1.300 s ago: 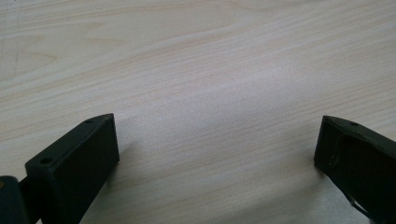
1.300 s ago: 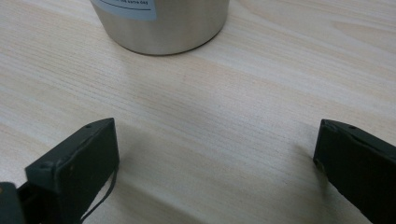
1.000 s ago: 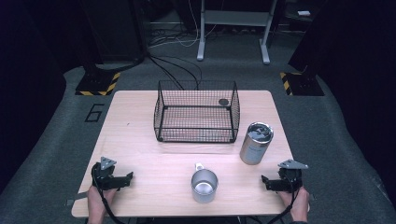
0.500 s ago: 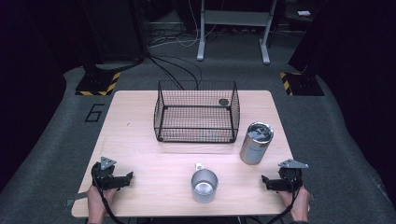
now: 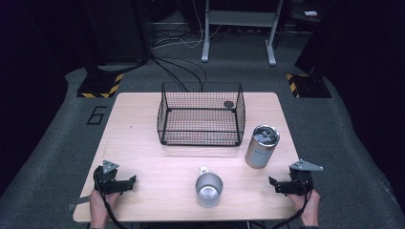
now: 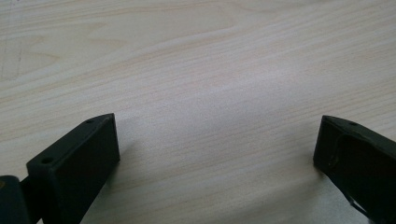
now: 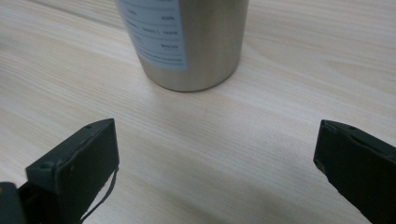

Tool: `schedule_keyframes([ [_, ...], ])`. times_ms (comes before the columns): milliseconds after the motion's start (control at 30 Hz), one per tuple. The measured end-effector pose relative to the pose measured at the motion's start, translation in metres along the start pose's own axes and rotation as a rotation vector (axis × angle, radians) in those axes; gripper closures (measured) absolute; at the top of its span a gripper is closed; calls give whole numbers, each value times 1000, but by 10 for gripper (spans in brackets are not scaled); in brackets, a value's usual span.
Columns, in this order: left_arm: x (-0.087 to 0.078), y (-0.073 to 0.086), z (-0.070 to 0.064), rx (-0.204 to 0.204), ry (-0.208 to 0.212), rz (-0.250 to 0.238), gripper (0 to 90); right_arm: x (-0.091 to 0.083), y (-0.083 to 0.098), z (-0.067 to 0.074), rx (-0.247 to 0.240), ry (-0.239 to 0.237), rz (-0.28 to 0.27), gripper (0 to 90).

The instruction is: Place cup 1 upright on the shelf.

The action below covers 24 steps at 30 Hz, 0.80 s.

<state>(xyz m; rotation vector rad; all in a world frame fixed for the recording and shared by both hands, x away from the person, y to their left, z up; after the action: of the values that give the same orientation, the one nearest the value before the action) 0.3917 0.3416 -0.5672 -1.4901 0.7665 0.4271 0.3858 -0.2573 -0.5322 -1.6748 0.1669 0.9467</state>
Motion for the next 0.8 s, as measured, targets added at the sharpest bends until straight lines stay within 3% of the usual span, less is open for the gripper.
schedule_keyframes([
  [367,0,0,0,-2,0,-1,2,-20,-27,-1,-19,-10,-55,0],
  [800,0,0,0,-2,-1,0,2,-29,-59,4,-65,-30,-88,0],
])
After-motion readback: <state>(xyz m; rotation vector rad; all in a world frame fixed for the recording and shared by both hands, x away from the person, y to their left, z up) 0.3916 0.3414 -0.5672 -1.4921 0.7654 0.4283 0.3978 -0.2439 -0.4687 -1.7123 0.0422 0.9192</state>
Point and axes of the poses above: each handheld gripper's, and its own axes: x roughly forward along the jaws, y roughly out of its underside, z roughly to its left, the point moved 5 cm from there along x, roughly forward along the jaws, and after that the axes turned 7 degrees about -x, right-handed, at the moved point
